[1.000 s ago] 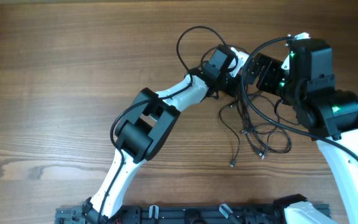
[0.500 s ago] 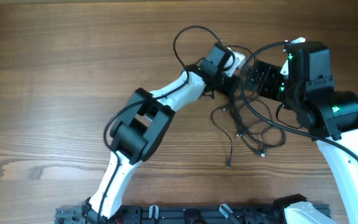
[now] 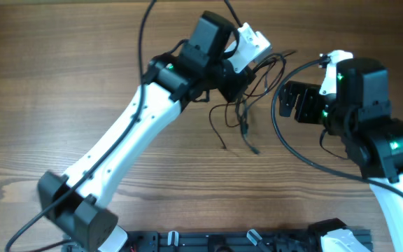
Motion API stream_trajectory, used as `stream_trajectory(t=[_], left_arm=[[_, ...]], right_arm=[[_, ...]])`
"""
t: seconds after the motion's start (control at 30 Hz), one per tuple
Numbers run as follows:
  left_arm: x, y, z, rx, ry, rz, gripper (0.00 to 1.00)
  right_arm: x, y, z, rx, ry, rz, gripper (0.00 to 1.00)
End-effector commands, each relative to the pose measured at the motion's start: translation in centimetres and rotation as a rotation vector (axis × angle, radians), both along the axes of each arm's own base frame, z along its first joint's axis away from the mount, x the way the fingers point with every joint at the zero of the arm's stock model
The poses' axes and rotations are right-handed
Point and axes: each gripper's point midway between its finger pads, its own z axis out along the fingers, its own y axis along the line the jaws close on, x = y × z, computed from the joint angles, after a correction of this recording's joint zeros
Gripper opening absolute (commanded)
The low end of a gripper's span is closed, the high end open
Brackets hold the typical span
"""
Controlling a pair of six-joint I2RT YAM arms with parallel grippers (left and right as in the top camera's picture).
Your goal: Untangle cables
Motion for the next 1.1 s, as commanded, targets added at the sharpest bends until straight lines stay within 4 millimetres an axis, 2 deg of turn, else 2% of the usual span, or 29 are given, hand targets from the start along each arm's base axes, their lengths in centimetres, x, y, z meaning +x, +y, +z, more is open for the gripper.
stream_trajectory(t=[0.0,0.07,0.23,0.43,0.57,0.73,0.97,1.07], left_arm=[[-1.9,1.4,4.1,-0.020,-0.098,-0.033,0.04],[-3.3,1.7,5.8,-0.040,-0.121,-0.047,0.04],[-7.4,0.5,9.1,-0.100,-0.180,-0.133,0.04],[-10.9,-0.5,10.8,-0.130,-0.204,-0.208,0.04],[-12.6,-0.2,12.0,-0.149,-0.223,-0.232,0.04],[-14.0,1.8,15.3,-0.204,-0.303,-0.215,0.04],[-14.1,7.0,19.9,-0.220,-0.480,-0.024,0.04],[-14.2,8.8,21.1,-0.222,-0.530,0.043,0.04]], right_arm=[[-1.0,0.8,1.2,0.006,-0.046,0.092,1.00],[-1.2,0.9,1.5,0.010,-0.056,0.099,1.00],[-1.2,1.3,1.6,0.025,-0.059,0.114,1.00],[-1.1,1.4,1.8,0.030,-0.069,0.117,1.00],[-0.3,0.5,2.3,-0.007,-0.108,0.077,1.00],[-0.3,0.2,2.2,-0.019,-0.102,0.064,1.00],[-0.6,0.1,1.8,-0.026,-0.082,0.061,1.00],[-0.8,0.0,1.6,-0.028,-0.073,0.062,1.00]])
